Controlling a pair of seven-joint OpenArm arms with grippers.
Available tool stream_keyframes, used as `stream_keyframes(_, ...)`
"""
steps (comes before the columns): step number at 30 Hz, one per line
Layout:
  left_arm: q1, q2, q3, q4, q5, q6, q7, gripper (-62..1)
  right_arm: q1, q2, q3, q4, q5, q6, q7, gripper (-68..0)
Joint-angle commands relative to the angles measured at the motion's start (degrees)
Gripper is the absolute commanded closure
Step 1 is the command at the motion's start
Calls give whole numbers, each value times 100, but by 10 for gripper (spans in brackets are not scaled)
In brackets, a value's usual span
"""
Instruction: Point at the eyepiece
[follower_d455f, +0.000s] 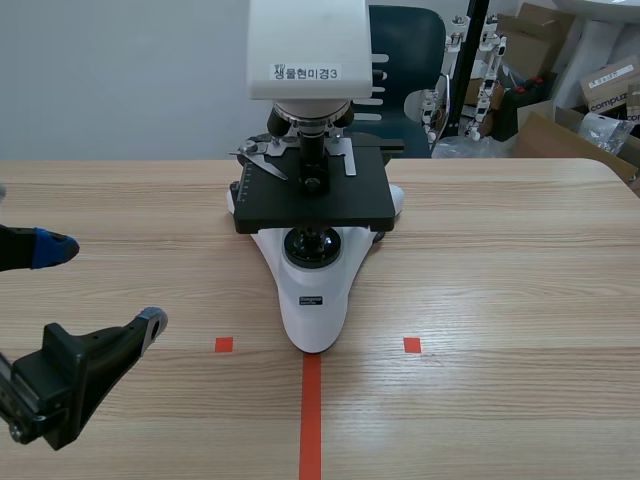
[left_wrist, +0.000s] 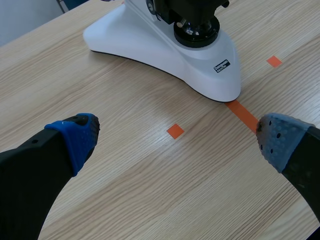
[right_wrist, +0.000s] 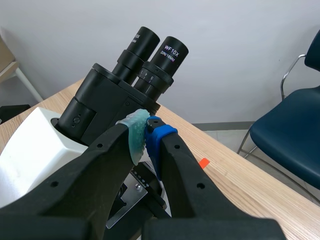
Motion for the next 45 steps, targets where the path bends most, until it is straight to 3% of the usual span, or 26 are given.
stream_keyframes(1, 2, 28, 42, 55, -35, -9, -55, -623, 109, 13, 90, 105, 24, 4, 68, -33)
stream_keyframes(20, 2, 28, 42, 55, -35, -9, -55, -623, 98, 33, 90, 105, 70, 4, 22, -33)
stream_keyframes(24, 2, 28, 42, 55, -35, -9, -55, -623, 98, 238, 92, 105, 168, 87, 72, -48)
stream_keyframes(26, 2, 28, 42, 55, -35, -9, -55, -623, 98, 476, 92, 105, 339, 229, 155, -113)
stream_keyframes(31, 2, 28, 42, 55, -35, -9, -55, -623, -13, 1357, 107, 105, 730, 367, 490, -444)
stream_keyframes(33, 2, 28, 42, 55, -35, -9, -50, -623, -227, 1742, 205, 105, 730, 367, 780, -515)
stream_keyframes(39, 2, 28, 42, 55, -35, -9, -50, -623, -1513, 2612, 918, 105, 632, 363, 1685, -566)
stream_keyframes(45, 2, 28, 42, 55, -35, -9, -50, -623, -3143, 2522, 1937, 105, -313, 341, 2020, -565)
